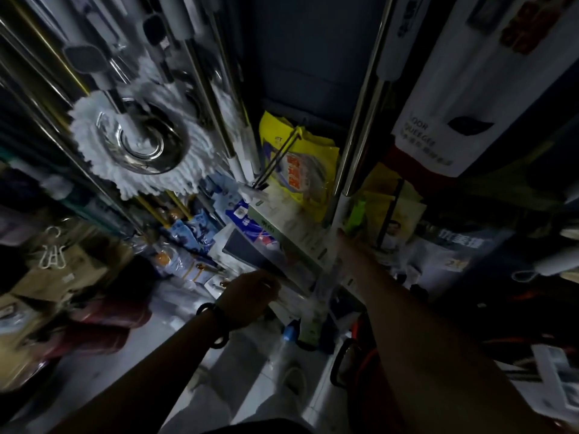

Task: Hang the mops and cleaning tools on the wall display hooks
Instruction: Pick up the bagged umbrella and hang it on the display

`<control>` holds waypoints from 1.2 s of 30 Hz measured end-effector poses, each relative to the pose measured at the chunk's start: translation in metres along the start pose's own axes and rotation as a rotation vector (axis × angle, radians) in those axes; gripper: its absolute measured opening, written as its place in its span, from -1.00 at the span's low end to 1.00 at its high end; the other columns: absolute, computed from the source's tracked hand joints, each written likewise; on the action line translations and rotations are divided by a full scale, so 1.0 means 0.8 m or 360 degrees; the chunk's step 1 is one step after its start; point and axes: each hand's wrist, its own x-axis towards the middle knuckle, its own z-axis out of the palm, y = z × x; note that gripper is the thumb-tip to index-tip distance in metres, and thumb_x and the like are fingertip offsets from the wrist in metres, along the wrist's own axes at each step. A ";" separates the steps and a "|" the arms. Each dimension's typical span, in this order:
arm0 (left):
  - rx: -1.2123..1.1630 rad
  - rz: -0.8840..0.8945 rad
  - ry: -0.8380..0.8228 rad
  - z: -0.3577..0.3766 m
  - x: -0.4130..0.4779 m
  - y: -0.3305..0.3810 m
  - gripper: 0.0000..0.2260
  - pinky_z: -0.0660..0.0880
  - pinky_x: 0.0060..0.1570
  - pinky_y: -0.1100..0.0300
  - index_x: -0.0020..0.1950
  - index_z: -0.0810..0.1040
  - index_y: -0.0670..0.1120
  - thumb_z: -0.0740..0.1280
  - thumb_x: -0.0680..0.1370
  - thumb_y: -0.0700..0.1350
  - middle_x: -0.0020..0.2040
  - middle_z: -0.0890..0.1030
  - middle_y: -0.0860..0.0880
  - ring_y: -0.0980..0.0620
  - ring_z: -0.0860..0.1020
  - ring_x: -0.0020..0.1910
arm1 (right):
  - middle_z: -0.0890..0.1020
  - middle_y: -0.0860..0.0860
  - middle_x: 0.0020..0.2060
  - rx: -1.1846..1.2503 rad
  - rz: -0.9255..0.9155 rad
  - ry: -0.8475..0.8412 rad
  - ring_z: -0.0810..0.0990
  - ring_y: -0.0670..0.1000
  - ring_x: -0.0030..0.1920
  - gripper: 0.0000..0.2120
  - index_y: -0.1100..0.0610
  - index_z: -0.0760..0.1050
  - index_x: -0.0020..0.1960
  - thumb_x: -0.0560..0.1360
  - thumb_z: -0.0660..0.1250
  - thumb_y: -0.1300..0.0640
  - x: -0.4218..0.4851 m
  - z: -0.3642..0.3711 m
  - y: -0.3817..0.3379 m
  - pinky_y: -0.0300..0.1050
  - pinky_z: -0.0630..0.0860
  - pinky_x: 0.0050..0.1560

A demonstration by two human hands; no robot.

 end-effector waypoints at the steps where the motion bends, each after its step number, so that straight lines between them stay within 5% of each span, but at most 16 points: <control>1: 0.0009 0.0003 0.0013 -0.001 -0.005 0.001 -0.84 0.46 -0.31 0.43 0.20 0.63 -0.08 0.30 0.69 -0.12 0.04 0.69 -0.01 0.09 0.65 -0.12 | 0.38 0.09 0.53 0.0021 -0.0042 -0.0061 0.44 0.20 0.47 -0.08 0.08 0.21 0.63 0.50 0.21 -0.51 0.003 0.004 -0.002 0.29 0.44 0.44; 3: -0.0050 0.0008 0.0040 0.003 -0.008 -0.008 -0.83 0.47 -0.32 0.47 0.22 0.63 -0.11 0.30 0.69 -0.12 0.05 0.70 -0.02 0.19 0.63 -0.17 | 0.46 0.11 0.42 0.0088 -0.0070 -0.0019 0.50 0.22 0.38 -0.24 0.11 0.26 0.60 0.58 0.31 -0.32 -0.002 0.005 0.003 0.28 0.45 0.39; 6: -0.0137 0.0008 0.0031 0.008 -0.011 -0.012 -0.86 0.50 -0.32 0.39 0.15 0.65 -0.09 0.32 0.67 -0.12 0.04 0.73 -0.08 0.10 0.66 -0.18 | 0.53 0.11 0.21 -0.0190 -0.0232 0.0048 0.53 0.15 0.12 -0.18 0.01 0.38 0.48 0.42 0.38 -0.48 -0.003 0.006 0.037 0.30 0.55 0.29; 9: -0.0242 0.0057 -0.0008 0.010 -0.014 -0.010 -0.91 0.62 -0.17 0.09 0.06 0.62 0.03 0.33 0.62 -0.02 0.04 0.72 -0.09 -0.10 0.70 -0.07 | 0.59 0.15 0.32 -0.0546 -0.0488 0.0009 0.60 0.24 0.22 -0.31 0.08 0.31 0.58 0.60 0.34 -0.27 -0.039 0.003 0.068 0.27 0.55 0.25; 13: -0.0253 0.0119 -0.0095 0.008 -0.019 -0.007 -0.85 0.63 -0.16 0.26 0.21 0.58 0.01 0.29 0.69 -0.16 0.04 0.66 -0.02 -0.01 0.66 -0.07 | 0.64 0.24 0.22 -0.0592 -0.0656 0.0017 0.63 0.31 0.19 -0.39 0.17 0.36 0.55 0.63 0.39 -0.11 -0.106 0.011 0.084 0.24 0.59 0.15; 16: -0.0240 0.0148 -0.0140 0.002 -0.028 -0.007 -0.83 0.63 0.13 -0.18 0.22 0.60 -0.07 0.33 0.65 -0.14 0.16 0.67 -0.19 -0.25 0.66 0.12 | 0.65 0.20 0.25 -0.0489 -0.0719 0.0011 0.63 0.29 0.21 -0.39 0.12 0.31 0.59 0.63 0.41 -0.05 -0.163 0.018 0.079 0.27 0.58 0.20; 18: -0.0233 0.0149 -0.0164 -0.004 -0.032 -0.009 -0.84 0.59 0.17 -0.27 0.13 0.61 -0.01 0.35 0.57 -0.05 0.16 0.67 -0.22 -0.30 0.64 0.14 | 0.64 0.19 0.24 -0.0422 -0.0766 0.0019 0.63 0.26 0.20 -0.41 0.12 0.31 0.59 0.64 0.40 -0.03 -0.201 0.019 0.069 0.24 0.58 0.21; 22: -0.0079 0.0229 -0.0272 -0.007 -0.042 -0.012 -0.73 0.59 0.20 -0.05 0.36 0.53 -0.06 0.33 0.66 -0.05 0.27 0.61 -0.11 -0.18 0.61 0.22 | 0.59 0.28 0.21 -0.0315 -0.0682 0.0025 0.60 0.29 0.20 -0.61 0.25 0.41 0.45 0.68 0.34 0.11 -0.257 0.024 0.047 0.23 0.53 0.27; 26: 0.0012 0.0571 -0.0178 -0.010 -0.068 -0.016 -0.55 0.47 0.27 0.08 0.50 0.38 -0.07 0.39 0.63 -0.04 0.38 0.50 -0.05 -0.10 0.51 0.36 | 0.60 0.13 -0.13 -0.0546 -0.0846 0.0143 0.60 -0.05 -0.18 -0.84 0.12 0.44 0.18 0.70 0.31 0.04 -0.324 0.030 0.011 0.06 0.57 0.02; 29: -0.0006 0.0759 -0.0101 -0.017 -0.083 -0.009 -0.43 0.43 0.34 0.11 0.57 0.29 -0.12 0.41 0.62 -0.01 0.49 0.43 -0.09 -0.10 0.45 0.44 | 0.68 0.13 -0.07 -0.0751 -0.0998 0.0320 0.67 0.11 -0.06 -0.69 0.21 0.55 0.14 0.68 0.27 -0.05 -0.380 0.037 -0.014 0.05 0.60 0.05; 31: -0.0059 0.0855 -0.0106 -0.027 -0.098 0.004 -0.41 0.45 0.24 0.21 0.60 0.21 -0.17 0.37 0.66 -0.03 0.45 0.44 -0.05 -0.01 0.49 0.41 | 0.66 0.17 -0.16 -0.0691 -0.1100 0.0295 0.67 0.14 -0.14 -0.83 0.10 0.50 0.04 0.69 0.29 0.00 -0.417 0.040 -0.033 0.14 0.62 -0.09; 33: -0.0142 0.1039 -0.0038 -0.038 -0.117 0.017 -0.50 0.51 0.16 0.30 0.55 0.30 -0.20 0.29 0.68 -0.02 0.28 0.55 0.01 0.20 0.59 0.23 | 0.61 0.07 -0.25 -0.0608 -0.1207 0.0295 0.63 -0.03 -0.25 -0.85 -0.06 0.40 -0.04 0.70 0.29 0.07 -0.455 0.041 -0.057 -0.08 0.55 -0.23; 36: -0.0391 0.1203 -0.0003 -0.047 -0.139 0.039 -0.37 0.57 0.25 0.05 0.42 0.47 -0.03 0.22 0.55 0.40 0.22 0.61 -0.01 0.06 0.61 0.22 | 0.57 -0.12 -0.29 -0.0495 -0.1343 0.0300 0.58 -0.27 -0.32 -0.73 -0.17 0.33 -0.06 0.69 0.31 0.13 -0.513 0.044 -0.090 -0.39 0.43 -0.29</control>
